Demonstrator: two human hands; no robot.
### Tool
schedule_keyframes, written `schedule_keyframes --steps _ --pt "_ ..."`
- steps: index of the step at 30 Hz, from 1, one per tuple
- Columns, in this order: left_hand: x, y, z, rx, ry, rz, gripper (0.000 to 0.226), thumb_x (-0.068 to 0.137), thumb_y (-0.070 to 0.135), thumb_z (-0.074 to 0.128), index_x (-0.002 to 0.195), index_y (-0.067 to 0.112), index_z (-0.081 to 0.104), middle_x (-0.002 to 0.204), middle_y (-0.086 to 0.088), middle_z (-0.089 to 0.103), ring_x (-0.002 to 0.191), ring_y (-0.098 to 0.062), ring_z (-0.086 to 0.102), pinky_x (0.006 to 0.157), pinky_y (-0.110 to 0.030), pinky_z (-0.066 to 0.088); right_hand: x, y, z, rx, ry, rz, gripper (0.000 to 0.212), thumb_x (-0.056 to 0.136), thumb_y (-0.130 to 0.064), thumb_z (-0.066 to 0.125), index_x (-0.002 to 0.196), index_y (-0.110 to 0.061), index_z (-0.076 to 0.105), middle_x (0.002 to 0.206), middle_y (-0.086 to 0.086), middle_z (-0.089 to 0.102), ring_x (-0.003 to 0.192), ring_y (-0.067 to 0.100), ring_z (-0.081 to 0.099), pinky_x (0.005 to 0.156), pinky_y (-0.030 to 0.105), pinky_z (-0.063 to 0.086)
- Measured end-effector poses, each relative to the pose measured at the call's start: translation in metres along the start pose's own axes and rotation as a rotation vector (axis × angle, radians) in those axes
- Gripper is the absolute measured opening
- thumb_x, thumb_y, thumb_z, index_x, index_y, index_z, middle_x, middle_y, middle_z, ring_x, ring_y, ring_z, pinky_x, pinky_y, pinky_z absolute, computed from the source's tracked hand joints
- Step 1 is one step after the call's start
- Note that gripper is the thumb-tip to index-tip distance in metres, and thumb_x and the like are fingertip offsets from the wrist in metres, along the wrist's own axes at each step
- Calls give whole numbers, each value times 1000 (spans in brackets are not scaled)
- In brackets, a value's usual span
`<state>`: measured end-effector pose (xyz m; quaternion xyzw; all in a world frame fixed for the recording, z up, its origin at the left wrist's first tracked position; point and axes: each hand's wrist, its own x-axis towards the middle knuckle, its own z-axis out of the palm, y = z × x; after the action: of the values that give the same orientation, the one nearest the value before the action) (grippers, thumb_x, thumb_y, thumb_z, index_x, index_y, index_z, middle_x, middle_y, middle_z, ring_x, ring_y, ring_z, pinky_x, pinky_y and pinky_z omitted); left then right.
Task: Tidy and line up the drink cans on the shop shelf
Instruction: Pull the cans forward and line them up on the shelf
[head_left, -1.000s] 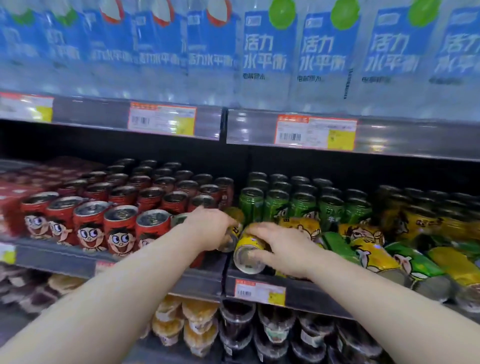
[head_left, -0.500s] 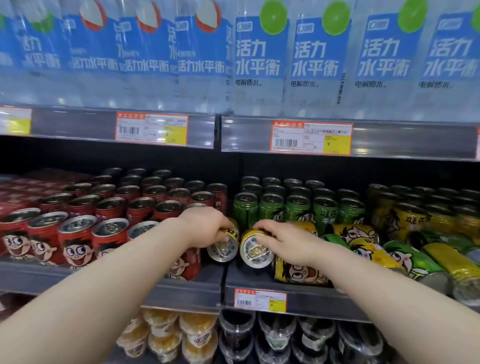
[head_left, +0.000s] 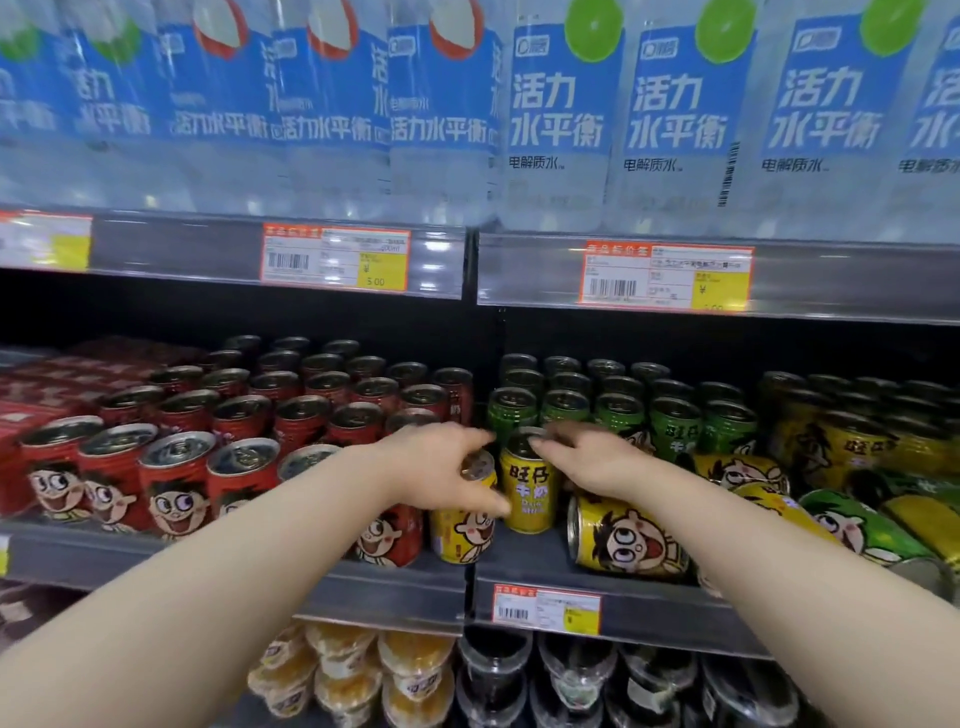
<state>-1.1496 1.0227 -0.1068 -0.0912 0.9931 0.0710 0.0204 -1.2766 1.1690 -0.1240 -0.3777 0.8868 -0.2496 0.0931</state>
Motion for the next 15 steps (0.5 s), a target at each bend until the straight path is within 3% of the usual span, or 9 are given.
schedule_keyframes --steps 3,7,12,15 --pt "-1 4 5 164 -44 10 96 76 55 63 147 24 8 151 -6 25 135 -26 31 109 -37 27 -4 -2 1 26 -32 -45 46 92 -50 43 129 -23 51 130 1 56 109 19 55 89 25 41" --pt "4 5 4 207 -21 17 93 77 49 65 147 25 9 152 -7 24 136 -27 27 111 -40 25 -19 7 -20 -14 -85 -67 57 88 -55 47 137 -25 43 138 -2 50 124 16 48 103 28 38" --pt "19 21 12 103 53 91 90 76 64 56 146 30 12 151 -7 26 136 -27 28 111 -39 28 -43 15 -34 -514 -346 -81 92 69 -57 70 145 -31 24 151 -6 31 136 16 34 109 31 33" --pt "27 21 21 176 79 94 74 84 64 42 145 38 10 153 -5 23 136 -28 29 108 -43 30 -47 22 -21 -570 -272 -108 93 68 -54 73 144 -30 26 147 -5 38 132 17 39 105 32 39"
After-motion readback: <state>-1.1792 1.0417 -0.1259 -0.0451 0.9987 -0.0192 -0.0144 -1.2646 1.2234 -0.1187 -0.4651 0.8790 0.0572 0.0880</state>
